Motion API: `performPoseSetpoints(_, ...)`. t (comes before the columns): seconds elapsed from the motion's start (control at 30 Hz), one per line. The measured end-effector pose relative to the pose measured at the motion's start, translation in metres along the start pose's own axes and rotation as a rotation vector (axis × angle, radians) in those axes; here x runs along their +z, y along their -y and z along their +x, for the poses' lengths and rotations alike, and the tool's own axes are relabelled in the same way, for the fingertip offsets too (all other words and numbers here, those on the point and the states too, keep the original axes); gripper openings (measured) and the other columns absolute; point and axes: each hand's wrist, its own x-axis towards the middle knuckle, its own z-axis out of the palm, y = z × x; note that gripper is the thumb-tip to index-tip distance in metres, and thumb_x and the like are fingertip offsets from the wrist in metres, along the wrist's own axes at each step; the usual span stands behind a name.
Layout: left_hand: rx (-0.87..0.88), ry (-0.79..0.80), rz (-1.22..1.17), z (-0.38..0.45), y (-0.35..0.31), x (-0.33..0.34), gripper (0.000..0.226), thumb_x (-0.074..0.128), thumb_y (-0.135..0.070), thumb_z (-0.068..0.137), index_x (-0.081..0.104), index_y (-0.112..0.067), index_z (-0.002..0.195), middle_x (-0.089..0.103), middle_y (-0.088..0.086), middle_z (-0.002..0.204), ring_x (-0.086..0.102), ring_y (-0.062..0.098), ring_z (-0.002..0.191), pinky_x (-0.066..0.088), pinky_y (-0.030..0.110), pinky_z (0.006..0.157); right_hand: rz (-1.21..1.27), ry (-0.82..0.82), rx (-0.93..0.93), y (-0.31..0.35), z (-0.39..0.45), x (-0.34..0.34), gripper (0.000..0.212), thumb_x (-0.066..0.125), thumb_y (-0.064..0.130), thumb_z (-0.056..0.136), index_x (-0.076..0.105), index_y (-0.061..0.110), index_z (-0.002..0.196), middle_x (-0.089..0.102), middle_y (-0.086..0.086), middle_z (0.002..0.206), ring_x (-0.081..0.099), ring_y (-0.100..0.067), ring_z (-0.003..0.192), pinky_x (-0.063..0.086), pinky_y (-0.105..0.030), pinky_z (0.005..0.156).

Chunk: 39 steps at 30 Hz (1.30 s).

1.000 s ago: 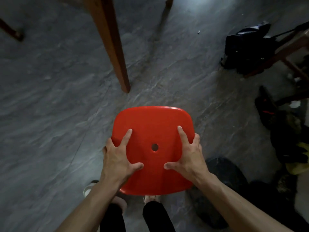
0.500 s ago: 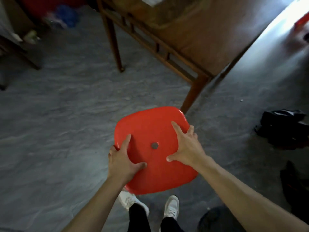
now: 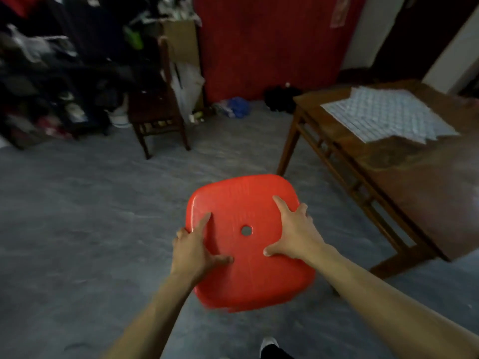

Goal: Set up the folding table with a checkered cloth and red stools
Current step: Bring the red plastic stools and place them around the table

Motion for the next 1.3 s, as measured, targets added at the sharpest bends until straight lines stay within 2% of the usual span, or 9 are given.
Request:
performPoseSetpoints(0.13,-0.067,-0.130,0.023,0.038,0.017,-0.043,0.128,0.084,-0.067,0.037,0.018,-0.052,0.146,0.045,0.020,0.124,0.046,0.038,0.113,0.041,0.046,0.103,-0.002,0.001,-0.111,0.055,0.059,-0.005,0.145,0.095,0.048,0.040,-0.001,0.048,0.148,0.014,-0.026,0.148,0.036,-0.048,0.130,0.044,-0.056,0.102)
performPoseSetpoints(0.37,-0.182,-0.255,0.077,0.133,0.028,-0.124,0.124,0.088,-0.059,0.043,0.021,-0.049,0.147,0.042,0.017,0.128,0.045,0.038,0.118,0.040,0.045,0.104,0.057,0.032,-0.300,0.144,0.180,-0.015,0.144,0.094,0.050,0.041,0.001,0.043,0.152,0.023,-0.022,0.143,0.043,-0.044,0.126,0.045,-0.049,0.102)
performPoseSetpoints(0.63,-0.379,-0.400,0.037,0.193,0.061,-0.210,0.123,0.088,-0.059,0.043,0.021,-0.050,0.146,0.041,0.015,0.128,0.042,0.037,0.120,0.038,0.045,0.105,0.029,0.121,-0.536,0.272,0.277,-0.026,0.147,0.093,0.054,0.038,0.001,0.043,0.151,0.025,-0.024,0.143,0.044,-0.042,0.127,0.042,-0.050,0.107)
performPoseSetpoints(0.83,-0.475,-0.495,-0.047,0.224,0.126,-0.272,0.120,0.087,-0.059,0.044,0.024,-0.050,0.145,0.042,0.012,0.130,0.041,0.033,0.122,0.038,0.042,0.106,-0.035,0.201,-0.679,0.392,0.323,-0.012,0.146,0.094,0.052,0.038,0.005,0.040,0.154,0.025,-0.023,0.143,0.045,-0.039,0.128,0.041,-0.042,0.108)
performPoseSetpoints(1.03,-0.523,-0.547,-0.084,0.255,0.223,-0.342,0.123,0.079,-0.069,0.035,0.026,-0.050,0.144,0.048,0.010,0.125,0.046,0.031,0.119,0.044,0.044,0.101,-0.130,0.212,-0.767,0.520,0.345,0.019,0.143,0.092,0.057,0.038,0.008,0.040,0.153,0.030,-0.020,0.139,0.047,-0.038,0.125,0.042,-0.042,0.106)
performPoseSetpoints(1.3,-0.538,-0.596,-0.090,0.297,0.318,-0.451,0.120,0.080,-0.067,0.039,0.024,-0.050,0.144,0.044,0.012,0.128,0.045,0.034,0.119,0.044,0.044,0.100,-0.181,0.205,-0.831,0.679,0.369,0.041,0.143,0.090,0.059,0.039,0.008,0.039,0.153,0.031,-0.019,0.140,0.045,-0.036,0.128,0.041,-0.040,0.104)
